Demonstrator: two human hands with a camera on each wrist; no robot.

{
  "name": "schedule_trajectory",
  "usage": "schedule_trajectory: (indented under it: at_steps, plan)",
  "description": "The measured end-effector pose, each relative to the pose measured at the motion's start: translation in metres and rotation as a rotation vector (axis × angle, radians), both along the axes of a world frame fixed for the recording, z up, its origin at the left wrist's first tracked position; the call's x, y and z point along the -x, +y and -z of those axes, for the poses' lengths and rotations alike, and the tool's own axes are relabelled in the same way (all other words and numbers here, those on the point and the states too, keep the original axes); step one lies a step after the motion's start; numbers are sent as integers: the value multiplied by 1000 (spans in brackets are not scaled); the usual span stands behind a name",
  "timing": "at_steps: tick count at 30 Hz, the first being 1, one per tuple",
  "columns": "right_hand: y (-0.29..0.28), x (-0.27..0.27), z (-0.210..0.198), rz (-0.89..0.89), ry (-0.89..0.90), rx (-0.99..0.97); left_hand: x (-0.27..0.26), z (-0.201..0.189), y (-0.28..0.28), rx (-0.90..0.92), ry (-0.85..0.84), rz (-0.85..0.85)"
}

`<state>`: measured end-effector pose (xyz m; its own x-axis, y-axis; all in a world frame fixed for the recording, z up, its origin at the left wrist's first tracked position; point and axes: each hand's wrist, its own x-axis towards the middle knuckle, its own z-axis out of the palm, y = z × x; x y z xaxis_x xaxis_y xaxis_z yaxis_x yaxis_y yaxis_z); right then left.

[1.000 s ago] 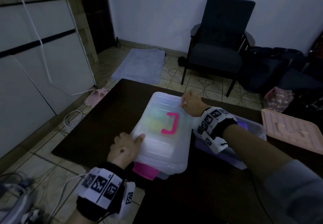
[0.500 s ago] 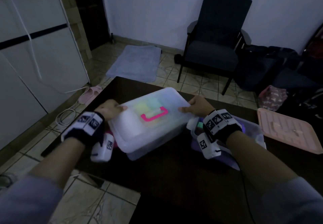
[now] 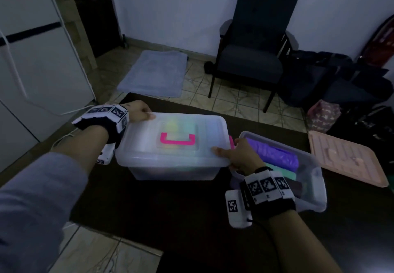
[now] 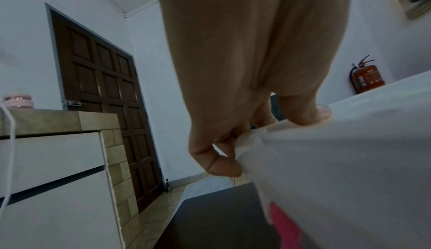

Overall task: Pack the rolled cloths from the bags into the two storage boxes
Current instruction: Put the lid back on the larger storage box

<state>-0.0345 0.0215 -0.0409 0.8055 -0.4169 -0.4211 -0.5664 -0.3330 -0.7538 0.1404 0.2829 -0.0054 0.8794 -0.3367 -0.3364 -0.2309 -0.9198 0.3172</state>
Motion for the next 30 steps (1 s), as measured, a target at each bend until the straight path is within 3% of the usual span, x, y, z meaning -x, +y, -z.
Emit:
schedule_trajectory:
  at_steps: [7,10,13,16,19,23,30]
  plan:
    - [2,10,-4,18,-85,8,3,-9,-12,-8,-39,29]
    - [8,20,-3,145,-224,-10,16,-32,-10,-45,-81,35]
    - [5,32,5,229,-319,334,40,-68,-15,-104,-135,55]
    - [-1,42,19,75,-152,647,77,-85,-39,-87,-219,140]
    - [-5,41,24,-20,-24,704,114,-67,-77,14,-189,241]
    - [-16,36,24,-14,13,744,132,-25,-111,59,-20,128]
    - [-48,34,27,12,26,774,127,19,-113,-119,-176,88]
